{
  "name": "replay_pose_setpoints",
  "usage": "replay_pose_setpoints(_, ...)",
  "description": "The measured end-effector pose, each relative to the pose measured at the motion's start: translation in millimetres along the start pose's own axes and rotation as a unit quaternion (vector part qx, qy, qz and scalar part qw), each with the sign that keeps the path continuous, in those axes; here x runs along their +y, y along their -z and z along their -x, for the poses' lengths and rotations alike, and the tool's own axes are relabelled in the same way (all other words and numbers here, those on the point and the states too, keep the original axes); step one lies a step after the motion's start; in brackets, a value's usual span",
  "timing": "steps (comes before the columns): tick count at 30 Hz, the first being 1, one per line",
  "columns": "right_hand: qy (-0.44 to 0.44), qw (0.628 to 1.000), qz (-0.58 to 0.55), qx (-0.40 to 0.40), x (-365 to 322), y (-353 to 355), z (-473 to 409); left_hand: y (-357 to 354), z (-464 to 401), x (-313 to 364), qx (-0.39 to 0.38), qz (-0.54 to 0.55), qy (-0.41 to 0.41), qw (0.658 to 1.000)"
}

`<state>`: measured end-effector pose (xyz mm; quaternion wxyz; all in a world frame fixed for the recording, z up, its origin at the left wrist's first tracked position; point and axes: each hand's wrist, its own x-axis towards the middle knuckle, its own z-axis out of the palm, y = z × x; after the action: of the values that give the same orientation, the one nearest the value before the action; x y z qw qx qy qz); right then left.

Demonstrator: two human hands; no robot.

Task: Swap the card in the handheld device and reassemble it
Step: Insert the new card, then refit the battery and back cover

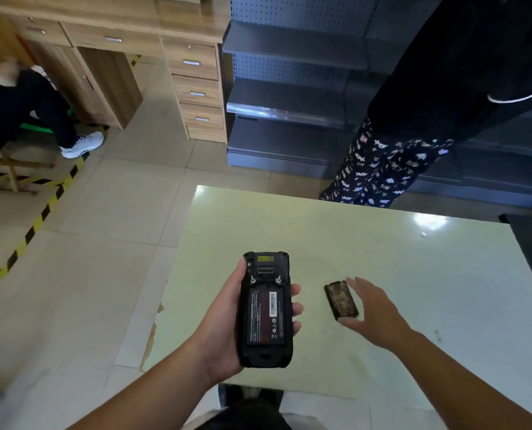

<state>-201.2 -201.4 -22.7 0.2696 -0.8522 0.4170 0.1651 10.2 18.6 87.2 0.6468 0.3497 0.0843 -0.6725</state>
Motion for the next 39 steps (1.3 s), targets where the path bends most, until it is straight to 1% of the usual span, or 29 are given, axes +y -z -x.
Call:
replay_pose_setpoints(3, -0.004, 1.000, -0.004, 0.003, 1, -18, -20, 9, 1, 0, 0.015, 0.010, -0.001, 1.000)
replay_pose_setpoints(6, -0.039, 0.999, 0.006, 0.012, -1, -30, -37, 17, 0, 0, 0.028, 0.018, -0.004, 0.999)
replay_pose_setpoints(9, -0.061, 0.994, 0.084, 0.016, -5, -41, -45, 22, -1, 1, 0.034, 0.028, -0.008, 0.999)
replay_pose_setpoints(11, -0.068, 0.990, 0.119, 0.038, -9, -47, -48, 24, -3, 2, 0.040, 0.034, -0.011, 0.999)
replay_pose_setpoints(13, -0.076, 0.990, 0.108, 0.053, -13, -51, -50, 26, -5, 2, 0.048, 0.039, -0.011, 0.998)
replay_pose_setpoints(17, -0.092, 0.991, 0.079, 0.060, -16, -51, -56, 29, -10, 3, 0.058, 0.042, -0.012, 0.997)
replay_pose_setpoints(22, -0.098, 0.987, 0.086, 0.093, -14, -49, -62, 30, -14, 4, 0.070, 0.036, -0.017, 0.997)
replay_pose_setpoints(27, -0.093, 0.990, 0.019, 0.108, -24, -33, -57, 34, -19, 0, 0.074, 0.023, -0.018, 0.997)
replay_pose_setpoints(30, -0.101, 0.985, -0.067, 0.122, -57, 5, -45, 32, -24, -1, 0.076, 0.021, -0.021, 0.997)
replay_pose_setpoints(32, -0.064, 0.979, -0.114, 0.156, -91, 41, -29, 25, -27, -2, 0.082, 0.019, -0.029, 0.996)
replay_pose_setpoints(35, 0.033, 0.961, -0.171, 0.214, -150, 83, 17, 13, -31, 0, 0.077, 0.021, -0.056, 0.995)
replay_pose_setpoints(37, 0.091, 0.953, -0.171, 0.232, -182, 92, 50, 5, -32, 1, 0.060, 0.018, -0.076, 0.995)
replay_pose_setpoints(39, 0.124, 0.954, -0.138, 0.236, -201, 89, 73, -3, -31, 4, 0.039, 0.006, -0.082, 0.996)
